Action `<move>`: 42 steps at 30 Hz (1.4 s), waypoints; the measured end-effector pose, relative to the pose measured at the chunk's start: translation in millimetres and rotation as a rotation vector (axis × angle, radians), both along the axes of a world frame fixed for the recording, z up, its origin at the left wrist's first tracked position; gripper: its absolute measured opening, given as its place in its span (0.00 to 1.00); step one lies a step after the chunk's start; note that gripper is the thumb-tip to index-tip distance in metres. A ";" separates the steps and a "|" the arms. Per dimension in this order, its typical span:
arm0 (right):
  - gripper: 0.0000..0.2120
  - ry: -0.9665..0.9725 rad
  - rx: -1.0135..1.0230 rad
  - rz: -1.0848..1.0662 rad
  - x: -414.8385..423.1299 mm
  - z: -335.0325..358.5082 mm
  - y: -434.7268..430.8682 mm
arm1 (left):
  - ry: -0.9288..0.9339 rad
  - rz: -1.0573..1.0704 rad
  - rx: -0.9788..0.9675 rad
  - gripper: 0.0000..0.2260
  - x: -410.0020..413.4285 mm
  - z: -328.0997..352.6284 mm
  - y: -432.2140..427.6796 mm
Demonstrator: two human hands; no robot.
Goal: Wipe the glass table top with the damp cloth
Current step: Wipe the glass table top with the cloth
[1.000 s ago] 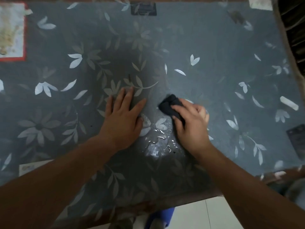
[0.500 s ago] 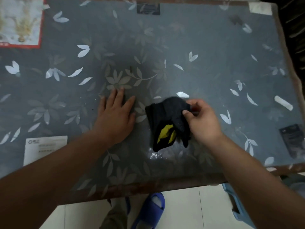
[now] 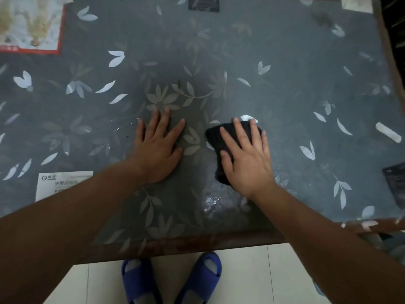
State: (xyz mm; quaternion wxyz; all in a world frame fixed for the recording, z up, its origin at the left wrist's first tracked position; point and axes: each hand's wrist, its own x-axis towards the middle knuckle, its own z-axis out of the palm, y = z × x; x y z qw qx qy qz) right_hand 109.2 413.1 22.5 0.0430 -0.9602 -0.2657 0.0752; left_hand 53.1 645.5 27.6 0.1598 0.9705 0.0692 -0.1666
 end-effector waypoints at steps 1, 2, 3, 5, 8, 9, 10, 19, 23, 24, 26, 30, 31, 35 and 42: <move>0.27 -0.007 0.010 -0.077 0.9 -1.0 8.7 | 0.004 0.000 -0.010 0.33 1.0 0.3 1.0; 0.28 -0.017 0.022 -0.148 -2.7 -2.5 20.1 | 0.009 0.006 -0.032 0.34 1.8 1.3 1.8; 0.29 -0.016 0.032 -0.187 -10.0 -3.3 31.1 | 0.017 0.018 -0.062 0.34 2.7 3.2 2.5; 0.32 -0.001 0.031 -0.112 -29.3 -1.5 41.6 | 0.040 0.031 -0.111 0.33 3.5 6.4 3.5; 0.28 0.012 0.049 0.107 -41.2 1.1 16.1 | 0.058 0.031 -0.139 0.33 3.8 8.8 5.2; 0.28 0.020 0.049 0.125 -38.0 0.6 2.2 | 0.058 0.032 -0.146 0.32 4.2 8.7 6.1; 0.28 0.008 0.054 0.085 -30.9 -2.2 -12.5 | 0.060 0.029 -0.155 0.31 4.7 8.3 7.0; 0.26 -0.031 0.142 -0.099 -34.5 -0.9 35.3 | 0.052 0.034 -0.233 0.26 5.3 4.1 11.4; 0.26 0.032 0.069 0.118 -78.9 3.2 13.2 | 0.055 0.032 -0.242 0.26 6.4 4.7 12.8; 0.26 0.018 0.052 0.098 -71.2 2.4 -2.2 | 0.055 0.029 -0.235 0.27 6.8 4.2 12.6; 0.26 -0.054 0.053 -0.109 -39.8 -2.2 -28.7 | 0.053 0.015 -0.216 0.27 7.7 2.2 12.3; 0.28 -0.061 0.100 -0.542 -7.9 -3.9 -13.7 | 0.023 -0.013 -0.129 0.32 5.2 -3.5 11.7; 0.28 -0.065 0.112 -0.503 -20.8 -3.3 -1.6 | 0.006 -0.025 -0.120 0.34 4.4 -3.6 11.2; 0.26 0.012 0.097 -0.067 -104.5 1.3 1.5 | -0.055 -0.057 -0.151 0.39 -2.3 -2.5 13.2; 0.28 -0.042 0.073 -0.504 -39.8 -0.7 -98.6 | -0.272 -0.088 -0.125 0.30 -19.2 -8.9 13.0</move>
